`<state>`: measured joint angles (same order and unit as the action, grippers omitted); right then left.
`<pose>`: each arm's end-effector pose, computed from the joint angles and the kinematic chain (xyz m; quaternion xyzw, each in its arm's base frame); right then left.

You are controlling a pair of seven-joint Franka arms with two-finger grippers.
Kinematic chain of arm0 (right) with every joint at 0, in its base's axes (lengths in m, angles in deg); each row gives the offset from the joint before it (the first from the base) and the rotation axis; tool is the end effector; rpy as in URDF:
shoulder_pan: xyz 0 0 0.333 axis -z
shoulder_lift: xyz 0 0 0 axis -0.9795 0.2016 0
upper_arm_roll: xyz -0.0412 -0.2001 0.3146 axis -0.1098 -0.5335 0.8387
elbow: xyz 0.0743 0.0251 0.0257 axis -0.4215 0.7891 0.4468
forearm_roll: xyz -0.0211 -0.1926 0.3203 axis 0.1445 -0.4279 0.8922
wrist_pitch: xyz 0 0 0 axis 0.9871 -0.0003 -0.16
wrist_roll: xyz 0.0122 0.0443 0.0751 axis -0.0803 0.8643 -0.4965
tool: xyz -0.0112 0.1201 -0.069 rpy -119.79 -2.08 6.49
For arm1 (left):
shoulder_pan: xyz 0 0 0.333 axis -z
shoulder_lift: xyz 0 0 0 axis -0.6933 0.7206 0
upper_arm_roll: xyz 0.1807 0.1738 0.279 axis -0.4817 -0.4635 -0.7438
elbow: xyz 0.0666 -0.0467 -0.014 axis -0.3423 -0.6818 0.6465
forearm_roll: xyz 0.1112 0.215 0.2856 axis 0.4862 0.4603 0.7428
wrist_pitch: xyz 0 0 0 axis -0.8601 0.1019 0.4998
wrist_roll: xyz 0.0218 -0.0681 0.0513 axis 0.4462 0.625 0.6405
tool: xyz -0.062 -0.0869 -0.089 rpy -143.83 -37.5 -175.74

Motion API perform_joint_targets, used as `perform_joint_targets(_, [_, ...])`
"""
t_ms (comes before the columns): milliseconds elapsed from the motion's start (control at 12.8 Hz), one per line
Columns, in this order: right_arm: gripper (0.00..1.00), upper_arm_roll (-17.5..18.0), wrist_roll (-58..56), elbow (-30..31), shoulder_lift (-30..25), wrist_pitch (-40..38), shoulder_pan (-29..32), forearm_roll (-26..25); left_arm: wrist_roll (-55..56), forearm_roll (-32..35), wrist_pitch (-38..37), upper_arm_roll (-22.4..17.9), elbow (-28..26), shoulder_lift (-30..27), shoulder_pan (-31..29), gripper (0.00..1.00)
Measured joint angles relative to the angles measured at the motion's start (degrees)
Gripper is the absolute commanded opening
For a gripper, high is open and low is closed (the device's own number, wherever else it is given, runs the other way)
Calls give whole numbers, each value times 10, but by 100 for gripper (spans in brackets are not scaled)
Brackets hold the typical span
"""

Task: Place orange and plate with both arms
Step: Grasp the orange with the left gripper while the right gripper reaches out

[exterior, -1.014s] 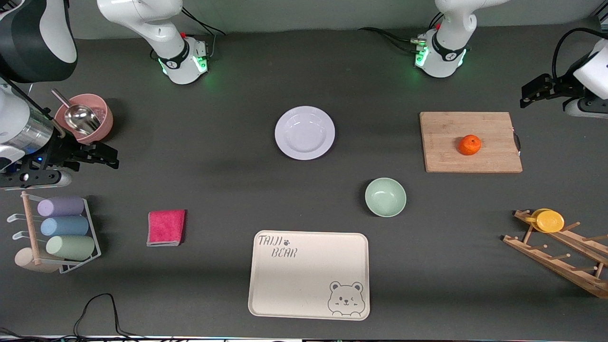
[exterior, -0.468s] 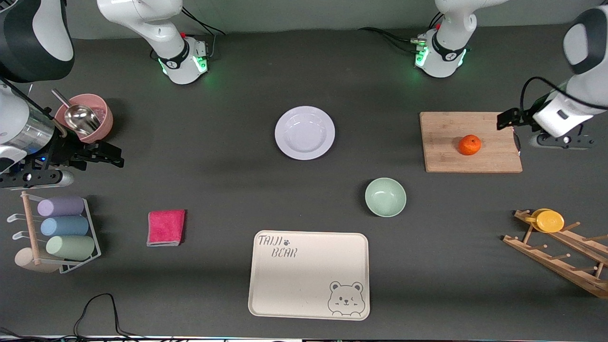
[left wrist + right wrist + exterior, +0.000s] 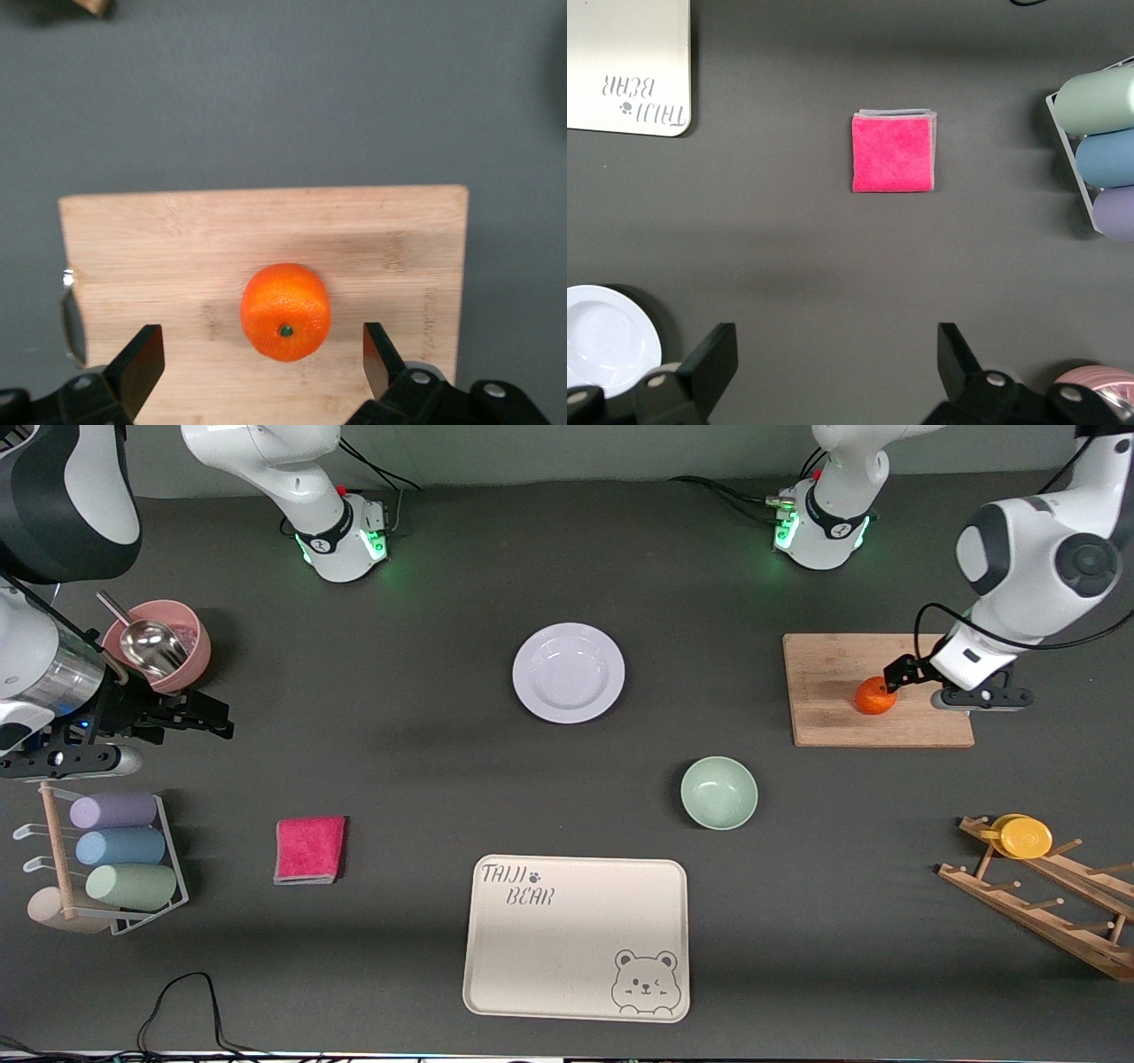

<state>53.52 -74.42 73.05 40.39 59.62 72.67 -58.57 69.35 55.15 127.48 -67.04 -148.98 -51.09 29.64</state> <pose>0.5822 0.0480 0.5921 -0.9995 -0.0118 0.0225 0.0164 0.4018 0.0421 0.3473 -0.9998 0.0128 0.0123 0.0007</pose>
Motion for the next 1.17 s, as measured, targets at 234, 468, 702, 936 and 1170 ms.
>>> perform_joint_targets(234, [100,-2,0,0,4,0,1,1,0,-15,85,1,-47,28,-1,100])
perform_joint_targets(468, [100,-8,0,3,5,-1,3,41,0,-17,167,1,-73,73,-1,100])
perform_joint_targets(702, [100,-22,1,22,8,-1,4,97,0,-17,179,3,-76,90,0,100])
perform_joint_targets(936, [100,-49,1,68,13,9,4,171,9,-17,179,6,-77,91,17,100])
perform_joint_targets(1170, [100,-53,-1,134,18,49,4,234,26,-17,179,7,-83,92,39,99])
